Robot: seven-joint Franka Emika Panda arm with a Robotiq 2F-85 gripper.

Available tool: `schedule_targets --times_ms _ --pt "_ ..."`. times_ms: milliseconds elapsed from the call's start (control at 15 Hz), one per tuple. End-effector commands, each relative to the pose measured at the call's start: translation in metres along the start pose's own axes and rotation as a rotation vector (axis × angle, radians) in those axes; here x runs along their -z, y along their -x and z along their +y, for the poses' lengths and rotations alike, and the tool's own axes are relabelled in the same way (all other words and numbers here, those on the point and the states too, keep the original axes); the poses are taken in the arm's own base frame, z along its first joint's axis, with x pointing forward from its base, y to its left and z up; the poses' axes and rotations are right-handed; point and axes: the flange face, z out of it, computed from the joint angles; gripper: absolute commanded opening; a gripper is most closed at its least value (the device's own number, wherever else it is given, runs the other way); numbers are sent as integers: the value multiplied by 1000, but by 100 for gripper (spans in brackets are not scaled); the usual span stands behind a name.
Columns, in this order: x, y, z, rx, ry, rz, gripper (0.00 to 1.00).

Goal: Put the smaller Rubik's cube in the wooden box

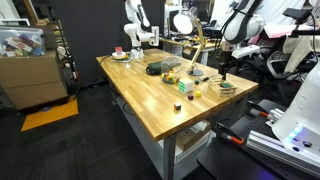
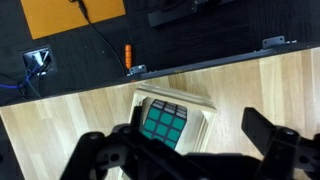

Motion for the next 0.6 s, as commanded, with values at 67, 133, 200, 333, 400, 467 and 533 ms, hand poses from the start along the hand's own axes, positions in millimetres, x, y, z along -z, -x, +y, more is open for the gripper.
schedule_targets --times_ms 67,133,200,333,400,467,533 --pt "23 28 -9 8 11 34 100" --pt "31 41 -12 7 10 49 100" --pt "38 48 -13 7 8 59 100" --pt "42 49 -11 3 8 66 100" --pt "40 49 -11 2 8 62 100" --pt "39 49 -11 3 9 58 100" --pt "38 49 -11 4 9 56 100"
